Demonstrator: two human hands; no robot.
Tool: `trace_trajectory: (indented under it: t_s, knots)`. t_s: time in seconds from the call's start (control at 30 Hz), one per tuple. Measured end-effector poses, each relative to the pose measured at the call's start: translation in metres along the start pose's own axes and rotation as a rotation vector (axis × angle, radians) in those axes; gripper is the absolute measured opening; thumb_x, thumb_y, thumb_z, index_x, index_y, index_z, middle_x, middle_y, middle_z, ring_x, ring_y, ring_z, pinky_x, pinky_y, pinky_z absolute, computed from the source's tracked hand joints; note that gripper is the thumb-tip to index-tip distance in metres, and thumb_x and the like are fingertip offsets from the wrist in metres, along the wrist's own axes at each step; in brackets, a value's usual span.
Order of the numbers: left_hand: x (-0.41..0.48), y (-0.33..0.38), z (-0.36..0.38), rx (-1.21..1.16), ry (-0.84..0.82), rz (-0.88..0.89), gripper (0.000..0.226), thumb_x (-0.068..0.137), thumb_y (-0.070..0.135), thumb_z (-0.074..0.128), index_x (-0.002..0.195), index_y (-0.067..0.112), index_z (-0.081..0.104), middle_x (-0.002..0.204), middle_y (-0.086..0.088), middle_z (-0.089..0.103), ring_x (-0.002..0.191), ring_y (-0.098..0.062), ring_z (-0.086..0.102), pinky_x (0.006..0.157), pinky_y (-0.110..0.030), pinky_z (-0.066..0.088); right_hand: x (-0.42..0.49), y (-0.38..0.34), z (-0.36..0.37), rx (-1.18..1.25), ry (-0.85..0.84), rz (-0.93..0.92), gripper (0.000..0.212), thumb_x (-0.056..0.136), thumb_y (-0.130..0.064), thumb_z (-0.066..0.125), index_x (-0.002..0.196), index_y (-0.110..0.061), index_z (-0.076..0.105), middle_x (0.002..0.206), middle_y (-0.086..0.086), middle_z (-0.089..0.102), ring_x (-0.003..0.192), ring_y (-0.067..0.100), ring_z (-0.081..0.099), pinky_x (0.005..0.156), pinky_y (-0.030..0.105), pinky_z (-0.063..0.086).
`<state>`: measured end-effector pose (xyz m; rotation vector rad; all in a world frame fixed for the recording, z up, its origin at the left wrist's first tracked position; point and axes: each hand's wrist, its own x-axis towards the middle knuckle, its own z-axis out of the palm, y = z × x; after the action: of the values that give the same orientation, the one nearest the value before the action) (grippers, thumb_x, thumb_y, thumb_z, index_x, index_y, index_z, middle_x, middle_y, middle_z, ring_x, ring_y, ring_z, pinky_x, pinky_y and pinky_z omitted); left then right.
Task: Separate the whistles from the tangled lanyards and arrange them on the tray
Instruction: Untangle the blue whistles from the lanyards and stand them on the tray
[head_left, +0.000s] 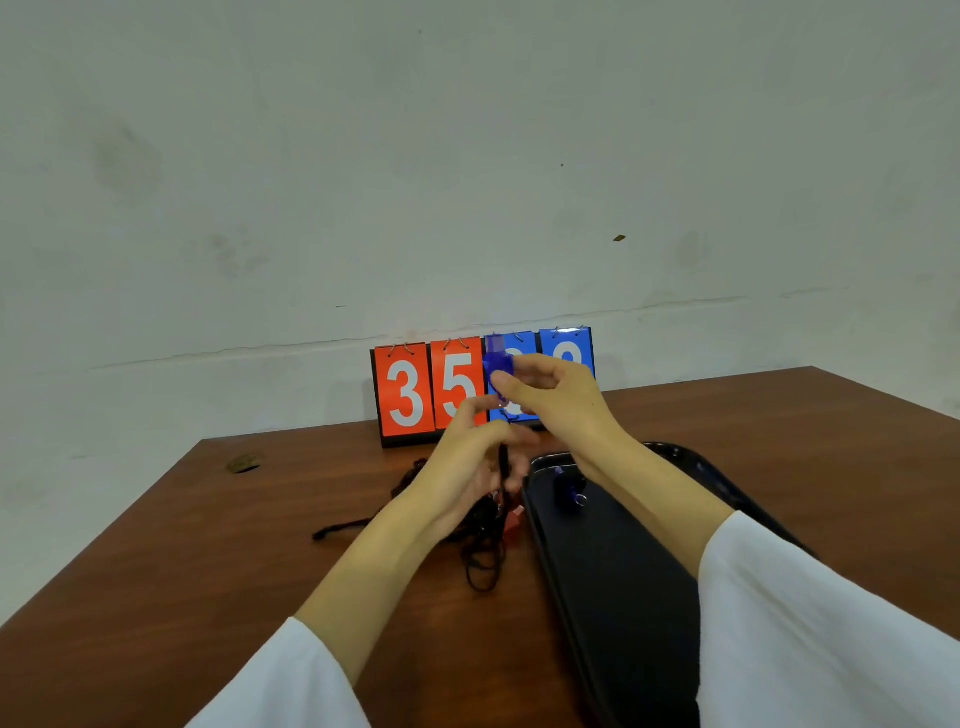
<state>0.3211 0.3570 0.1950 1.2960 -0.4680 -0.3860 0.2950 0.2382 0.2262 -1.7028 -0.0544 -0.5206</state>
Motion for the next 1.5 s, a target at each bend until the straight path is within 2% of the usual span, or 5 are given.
trace_trajectory:
  t_s: [0.47,0.67,0.9,1.27,1.5]
  knots:
    - [-0.007,-0.052,-0.037,0.492,0.022,-0.005,0.013,0.094,0.02,0.054,0.102,0.012,0.059,0.069,-0.004,0.062,0.039,-0.006,0.035,0.039,-0.018,0.026,-0.003,0.063,-0.017,-0.132,0.069,0.155,0.04,0.079,-0.02,0.07,0.118,-0.012,0.061,0.1,0.003,0.066,0.081,0.012,0.066,0.067,0.023,0.056]
    - [-0.012,-0.067,-0.044,0.936,0.135,0.27,0.008,0.093,0.024,0.052,0.093,0.028,0.06,0.092,0.012,0.061,0.088,0.0,0.057,0.08,-0.023,0.045,-0.005,0.065,-0.02,-0.528,-0.198,0.094,0.038,0.083,-0.015,0.066,0.12,-0.02,0.06,0.104,-0.003,0.063,0.085,0.005,0.06,0.074,0.017,0.048]
    - [-0.013,-0.064,-0.049,1.176,0.152,0.583,0.014,0.094,0.019,0.051,0.097,0.023,0.064,0.093,0.009,0.052,0.091,-0.006,0.047,0.08,-0.024,0.04,-0.006,0.066,-0.021,-0.529,-0.386,0.217,0.025,0.078,-0.014,0.072,0.102,-0.016,0.068,0.088,-0.001,0.069,0.078,0.009,0.067,0.066,0.02,0.055]
    - [-0.018,-0.036,-0.05,0.582,0.002,0.155,0.012,0.087,0.021,0.061,0.091,0.022,0.072,0.079,0.009,0.069,0.069,0.001,0.06,0.06,-0.01,0.046,-0.01,0.053,-0.035,-0.037,-0.836,0.501,0.02,0.085,-0.001,0.059,0.097,-0.012,0.071,0.095,0.011,0.072,0.086,0.02,0.07,0.074,0.025,0.057]
    - [-0.02,-0.043,-0.045,0.326,-0.019,0.077,0.019,0.096,0.011,0.046,0.093,0.0,0.062,0.06,-0.002,0.057,0.044,-0.007,0.039,0.043,-0.019,0.029,-0.016,0.048,-0.025,0.155,-0.72,0.452,0.022,0.085,-0.002,0.059,0.106,-0.003,0.066,0.098,0.014,0.071,0.085,0.018,0.07,0.07,0.023,0.057]
